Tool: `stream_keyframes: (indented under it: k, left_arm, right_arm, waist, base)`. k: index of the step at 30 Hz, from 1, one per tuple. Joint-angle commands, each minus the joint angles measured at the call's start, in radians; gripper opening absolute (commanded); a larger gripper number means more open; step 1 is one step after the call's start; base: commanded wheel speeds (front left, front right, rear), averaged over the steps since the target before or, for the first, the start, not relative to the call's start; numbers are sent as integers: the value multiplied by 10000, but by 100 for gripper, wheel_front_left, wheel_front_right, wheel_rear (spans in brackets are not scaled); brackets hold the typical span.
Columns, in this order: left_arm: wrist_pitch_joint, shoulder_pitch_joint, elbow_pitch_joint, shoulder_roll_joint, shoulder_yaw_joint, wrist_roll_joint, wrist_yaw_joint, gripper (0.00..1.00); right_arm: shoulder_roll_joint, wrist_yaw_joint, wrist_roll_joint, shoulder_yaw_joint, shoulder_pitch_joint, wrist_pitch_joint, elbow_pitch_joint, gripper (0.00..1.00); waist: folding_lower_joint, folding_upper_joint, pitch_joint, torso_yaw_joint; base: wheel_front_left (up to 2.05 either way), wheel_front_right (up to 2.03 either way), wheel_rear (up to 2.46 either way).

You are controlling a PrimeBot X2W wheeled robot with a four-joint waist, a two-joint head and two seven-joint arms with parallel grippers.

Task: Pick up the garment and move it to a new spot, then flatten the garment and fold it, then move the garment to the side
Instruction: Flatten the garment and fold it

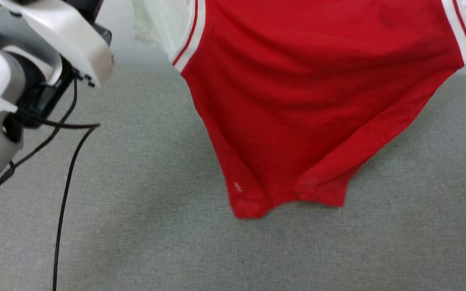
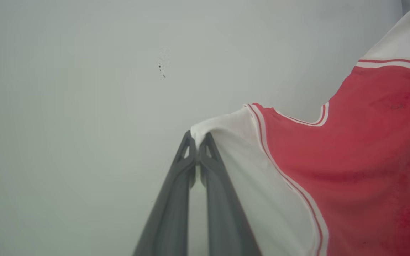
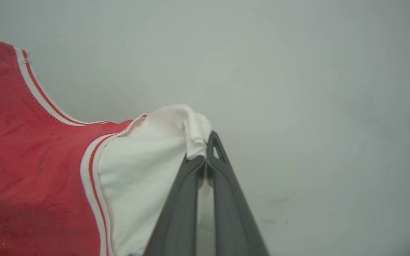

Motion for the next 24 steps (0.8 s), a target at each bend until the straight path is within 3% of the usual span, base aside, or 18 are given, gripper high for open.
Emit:
stream_keyframes:
  k: [1,8,15,24]
  left_arm:
    - [35,-289,73,-94,21,127,-82,0]
    - [100,-1369,512,-494,297,174,-280,0]
    - [63,-3158,2306,-1162,607,388,-599,0]
    - [-338,-5061,4083,-1788,824,812,-989,0]
  right_arm:
    - [108,-11,-116,-30,-214,54,-85,0]
    - [361,-12,-409,13,-1117,344,-211,0]
    - [749,-11,-1324,574,-3262,507,843,0]
    - [1356,-13,-2375,984,-5860,-219,2389,0]
  waist:
    - [1,-1,-55,-41]
    - [1,-1,219,-142]
    - [1,-1,1627,-221]
    - [1,-1,3202,-272]
  base:
    - [0,0,0]
    - [0,0,0]
    - [0,0,0]
    - [0,0,0]
